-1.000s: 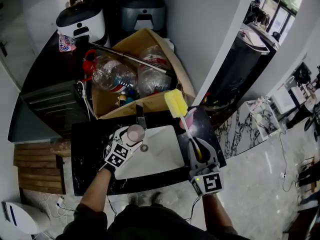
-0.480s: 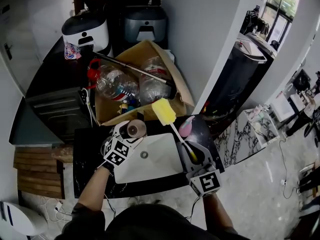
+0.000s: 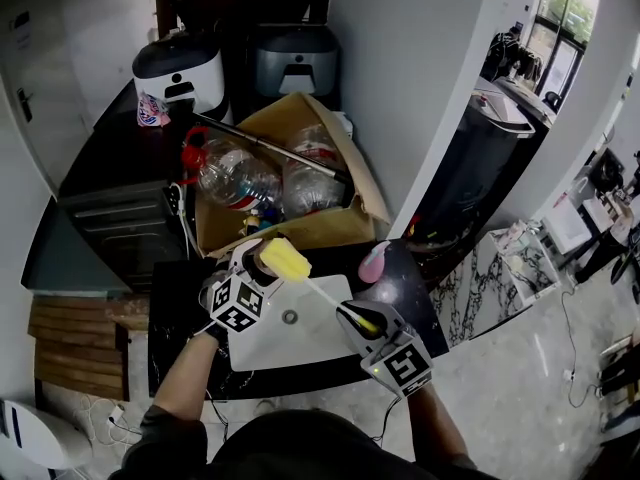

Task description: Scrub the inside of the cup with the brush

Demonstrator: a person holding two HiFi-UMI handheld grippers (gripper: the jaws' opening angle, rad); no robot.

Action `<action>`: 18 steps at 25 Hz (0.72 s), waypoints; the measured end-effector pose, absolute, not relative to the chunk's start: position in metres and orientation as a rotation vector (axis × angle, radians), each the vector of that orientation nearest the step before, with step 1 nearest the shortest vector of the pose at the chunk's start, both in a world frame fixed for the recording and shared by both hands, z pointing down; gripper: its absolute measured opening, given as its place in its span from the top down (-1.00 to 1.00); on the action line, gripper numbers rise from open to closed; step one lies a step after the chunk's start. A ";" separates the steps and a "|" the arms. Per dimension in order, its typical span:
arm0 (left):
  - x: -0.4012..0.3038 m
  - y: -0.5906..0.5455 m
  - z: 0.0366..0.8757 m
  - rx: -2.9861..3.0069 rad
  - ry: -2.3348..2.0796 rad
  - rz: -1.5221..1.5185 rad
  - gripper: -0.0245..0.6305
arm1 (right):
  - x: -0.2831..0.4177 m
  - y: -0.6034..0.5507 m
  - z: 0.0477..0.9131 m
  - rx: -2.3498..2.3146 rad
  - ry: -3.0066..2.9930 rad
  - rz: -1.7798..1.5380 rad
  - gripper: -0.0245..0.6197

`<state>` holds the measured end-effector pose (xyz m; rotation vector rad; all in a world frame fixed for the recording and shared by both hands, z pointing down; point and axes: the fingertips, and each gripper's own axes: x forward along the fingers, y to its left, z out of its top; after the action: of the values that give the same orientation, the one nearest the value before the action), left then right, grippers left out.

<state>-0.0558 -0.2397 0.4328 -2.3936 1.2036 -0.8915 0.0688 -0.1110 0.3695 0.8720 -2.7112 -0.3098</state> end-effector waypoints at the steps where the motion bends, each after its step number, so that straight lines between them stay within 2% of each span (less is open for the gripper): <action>1: -0.056 -0.238 0.431 -2.390 1.201 -0.891 -0.15 | 0.067 -0.111 0.373 0.847 -2.699 -0.303 0.80; 18: -0.048 -0.209 0.404 -2.258 0.977 -0.858 -0.15 | 0.091 -0.126 0.381 0.678 -2.572 -0.253 0.80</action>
<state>-0.0477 -0.2087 0.4044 -2.2584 0.9767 -0.8576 0.0910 -0.1264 0.3815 0.6784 -2.5719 -0.2527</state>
